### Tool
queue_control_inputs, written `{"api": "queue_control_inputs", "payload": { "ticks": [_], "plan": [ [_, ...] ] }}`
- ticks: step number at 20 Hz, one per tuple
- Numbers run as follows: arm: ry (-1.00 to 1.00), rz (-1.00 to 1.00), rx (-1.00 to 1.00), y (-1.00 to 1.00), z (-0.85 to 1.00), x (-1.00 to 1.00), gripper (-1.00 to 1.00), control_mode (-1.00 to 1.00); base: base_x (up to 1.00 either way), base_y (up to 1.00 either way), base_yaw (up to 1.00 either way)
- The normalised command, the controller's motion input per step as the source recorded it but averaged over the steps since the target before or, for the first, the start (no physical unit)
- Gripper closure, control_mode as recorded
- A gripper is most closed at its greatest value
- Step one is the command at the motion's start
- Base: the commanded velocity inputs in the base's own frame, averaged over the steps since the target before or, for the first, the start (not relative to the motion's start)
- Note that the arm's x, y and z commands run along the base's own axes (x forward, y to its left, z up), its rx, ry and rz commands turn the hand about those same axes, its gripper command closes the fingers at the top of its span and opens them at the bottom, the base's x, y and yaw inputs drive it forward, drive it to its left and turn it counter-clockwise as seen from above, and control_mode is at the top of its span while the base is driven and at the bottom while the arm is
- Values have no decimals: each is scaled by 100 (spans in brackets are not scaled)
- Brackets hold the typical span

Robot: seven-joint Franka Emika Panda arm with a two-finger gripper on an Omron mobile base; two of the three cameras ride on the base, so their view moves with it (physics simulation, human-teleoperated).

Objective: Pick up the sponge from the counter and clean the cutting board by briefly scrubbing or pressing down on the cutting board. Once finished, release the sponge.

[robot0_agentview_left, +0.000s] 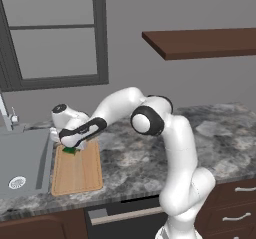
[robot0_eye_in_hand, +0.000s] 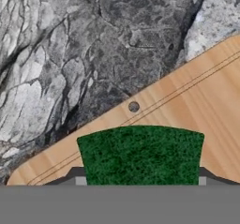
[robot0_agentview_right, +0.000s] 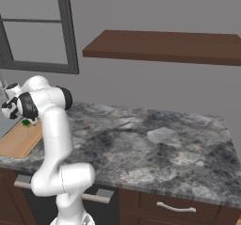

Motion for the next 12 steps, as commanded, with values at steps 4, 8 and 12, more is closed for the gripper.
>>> {"api": "queue_control_inputs", "payload": {
  "ticks": [4, 8, 12],
  "plan": [
    [5, -11, 0, -38, -32, 0, 100, -100, 0, 0, 0],
    [0, -10, 0, -70, -14, -15, 100, -100, 0, 0, 0],
    [0, -10, 0, -75, -8, -26, 100, -100, 0, 0, 0]
  ]
}}
